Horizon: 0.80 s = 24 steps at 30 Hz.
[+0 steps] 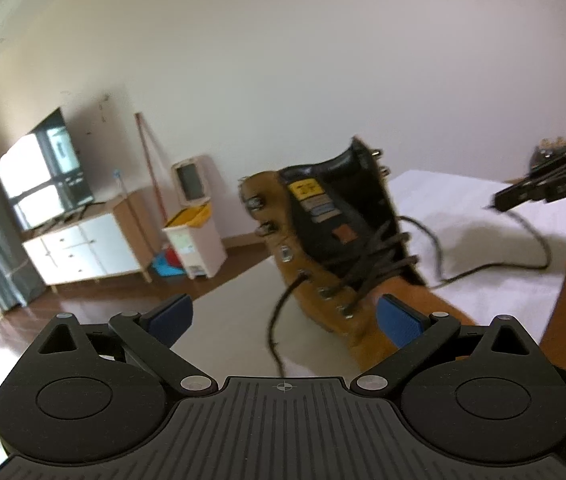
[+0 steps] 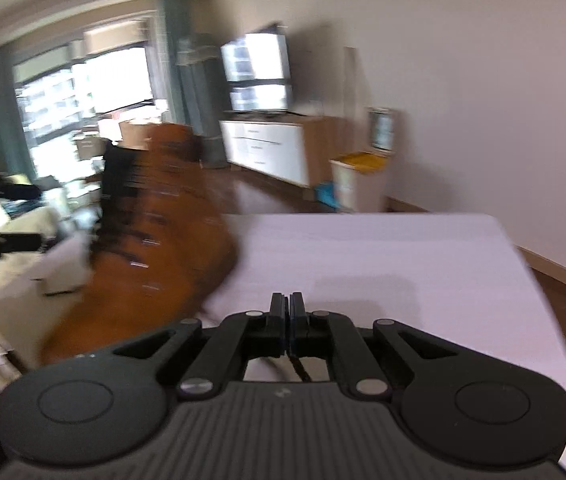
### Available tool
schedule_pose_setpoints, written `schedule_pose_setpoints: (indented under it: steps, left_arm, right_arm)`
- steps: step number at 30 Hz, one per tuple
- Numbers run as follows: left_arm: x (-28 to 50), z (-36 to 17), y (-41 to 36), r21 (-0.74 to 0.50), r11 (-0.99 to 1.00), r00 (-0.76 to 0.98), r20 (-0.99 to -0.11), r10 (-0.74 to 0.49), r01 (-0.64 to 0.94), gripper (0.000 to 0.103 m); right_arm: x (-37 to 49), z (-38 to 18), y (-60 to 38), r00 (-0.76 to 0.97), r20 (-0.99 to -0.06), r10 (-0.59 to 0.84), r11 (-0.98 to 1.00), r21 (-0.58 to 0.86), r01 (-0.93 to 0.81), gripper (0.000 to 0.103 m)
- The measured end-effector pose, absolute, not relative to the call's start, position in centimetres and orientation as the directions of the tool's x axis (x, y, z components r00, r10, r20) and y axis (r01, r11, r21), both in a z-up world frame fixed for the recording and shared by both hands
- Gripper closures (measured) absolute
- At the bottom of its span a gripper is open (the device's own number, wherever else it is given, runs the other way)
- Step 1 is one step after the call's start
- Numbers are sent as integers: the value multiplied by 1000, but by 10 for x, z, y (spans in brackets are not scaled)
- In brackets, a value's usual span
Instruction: Lace up shoes with both hands
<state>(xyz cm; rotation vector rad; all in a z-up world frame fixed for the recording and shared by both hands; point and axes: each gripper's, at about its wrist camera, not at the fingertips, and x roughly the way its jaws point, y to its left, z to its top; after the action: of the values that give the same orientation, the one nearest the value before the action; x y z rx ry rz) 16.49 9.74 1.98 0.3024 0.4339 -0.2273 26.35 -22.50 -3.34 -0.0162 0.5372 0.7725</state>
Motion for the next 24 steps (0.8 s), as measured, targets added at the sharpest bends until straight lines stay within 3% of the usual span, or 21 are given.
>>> schedule_pose_setpoints:
  steps: [7, 13, 17, 24]
  left_arm:
    - [159, 20, 109, 123, 940, 867, -439, -237, 319, 2]
    - [149, 11, 127, 121, 957, 874, -449, -185, 265, 2]
    - [142, 2, 136, 105, 957, 868, -457, -196, 271, 2]
    - [148, -10, 142, 54, 934, 841, -456, -292, 353, 4]
  right_arm:
    - [254, -18, -163, 414, -434, 800, 536, 210, -817, 100]
    - [233, -24, -102, 334, -502, 798, 416, 57, -908, 99]
    - [226, -30, -86, 317, -539, 780, 376, 0, -926, 88]
    - [223, -26, -110, 365, -553, 749, 438, -1, -899, 82]
